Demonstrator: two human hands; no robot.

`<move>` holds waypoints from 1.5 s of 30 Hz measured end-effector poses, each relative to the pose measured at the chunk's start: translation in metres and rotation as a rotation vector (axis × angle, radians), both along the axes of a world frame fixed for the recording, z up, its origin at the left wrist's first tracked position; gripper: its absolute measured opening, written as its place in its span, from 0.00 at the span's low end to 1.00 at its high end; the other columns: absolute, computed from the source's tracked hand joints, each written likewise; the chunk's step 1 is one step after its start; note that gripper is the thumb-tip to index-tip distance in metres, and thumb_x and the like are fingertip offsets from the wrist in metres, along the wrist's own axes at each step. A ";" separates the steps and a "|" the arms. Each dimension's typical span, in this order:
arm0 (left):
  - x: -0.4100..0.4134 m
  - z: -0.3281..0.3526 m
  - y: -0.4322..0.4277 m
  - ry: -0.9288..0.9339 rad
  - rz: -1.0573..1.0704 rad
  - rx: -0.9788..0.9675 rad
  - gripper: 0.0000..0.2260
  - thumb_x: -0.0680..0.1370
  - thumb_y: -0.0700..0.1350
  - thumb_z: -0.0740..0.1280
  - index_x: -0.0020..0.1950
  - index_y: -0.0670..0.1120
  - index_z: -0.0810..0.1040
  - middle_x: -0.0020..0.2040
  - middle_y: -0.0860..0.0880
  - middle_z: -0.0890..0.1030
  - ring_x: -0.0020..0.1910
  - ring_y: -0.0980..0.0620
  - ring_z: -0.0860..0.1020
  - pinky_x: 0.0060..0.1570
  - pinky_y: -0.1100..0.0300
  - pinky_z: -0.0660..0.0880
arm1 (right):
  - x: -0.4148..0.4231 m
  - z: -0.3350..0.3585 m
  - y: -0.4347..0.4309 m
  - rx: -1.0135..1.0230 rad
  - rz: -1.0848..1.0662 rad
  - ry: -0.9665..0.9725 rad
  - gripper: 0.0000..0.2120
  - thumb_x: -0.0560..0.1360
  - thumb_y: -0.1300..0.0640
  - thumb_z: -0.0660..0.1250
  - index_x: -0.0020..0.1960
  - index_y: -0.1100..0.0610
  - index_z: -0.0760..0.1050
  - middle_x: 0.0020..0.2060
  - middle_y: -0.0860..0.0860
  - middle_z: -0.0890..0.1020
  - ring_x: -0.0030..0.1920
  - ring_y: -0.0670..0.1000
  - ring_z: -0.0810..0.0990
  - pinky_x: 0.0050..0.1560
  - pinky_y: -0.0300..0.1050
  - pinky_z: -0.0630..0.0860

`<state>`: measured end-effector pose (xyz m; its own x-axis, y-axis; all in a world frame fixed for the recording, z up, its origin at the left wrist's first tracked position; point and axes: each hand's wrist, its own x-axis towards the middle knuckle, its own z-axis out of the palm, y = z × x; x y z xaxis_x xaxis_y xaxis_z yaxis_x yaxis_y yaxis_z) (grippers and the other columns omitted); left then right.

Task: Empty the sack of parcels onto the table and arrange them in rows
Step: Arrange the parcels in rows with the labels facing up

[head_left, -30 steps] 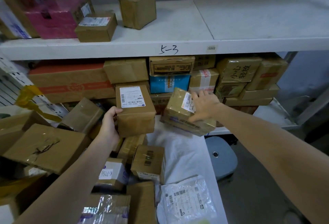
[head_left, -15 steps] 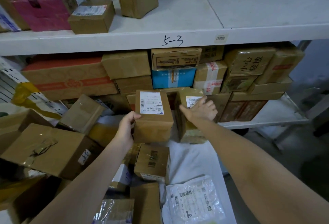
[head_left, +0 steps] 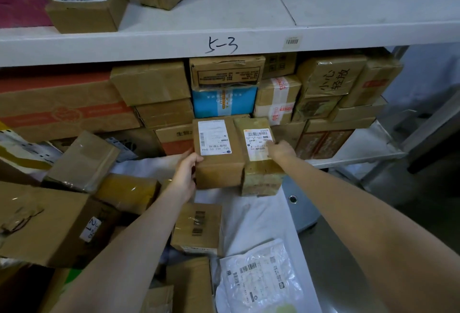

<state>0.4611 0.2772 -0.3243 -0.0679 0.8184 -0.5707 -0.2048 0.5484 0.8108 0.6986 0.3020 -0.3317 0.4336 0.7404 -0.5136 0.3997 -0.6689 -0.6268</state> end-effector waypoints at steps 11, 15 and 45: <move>0.004 -0.019 0.025 0.534 -0.290 0.008 0.21 0.77 0.31 0.62 0.70 0.42 0.71 0.65 0.43 0.77 0.64 0.44 0.74 0.64 0.52 0.71 | 0.004 -0.018 -0.011 0.019 0.013 0.389 0.26 0.79 0.39 0.57 0.71 0.53 0.67 0.62 0.54 0.78 0.59 0.57 0.77 0.62 0.57 0.74; 0.004 -0.020 0.021 0.644 -0.402 -0.007 0.27 0.77 0.31 0.64 0.75 0.45 0.64 0.67 0.45 0.76 0.66 0.45 0.73 0.59 0.56 0.71 | 0.000 -0.019 -0.012 0.027 0.072 0.334 0.27 0.79 0.38 0.55 0.71 0.53 0.67 0.64 0.53 0.77 0.61 0.57 0.76 0.65 0.57 0.72; 0.050 0.008 0.017 1.026 -0.365 -0.205 0.56 0.63 0.66 0.73 0.79 0.45 0.47 0.74 0.38 0.61 0.73 0.36 0.60 0.68 0.44 0.64 | -0.028 0.010 -0.029 -0.045 0.396 -0.389 0.62 0.61 0.31 0.72 0.78 0.56 0.40 0.74 0.57 0.53 0.71 0.60 0.57 0.64 0.56 0.67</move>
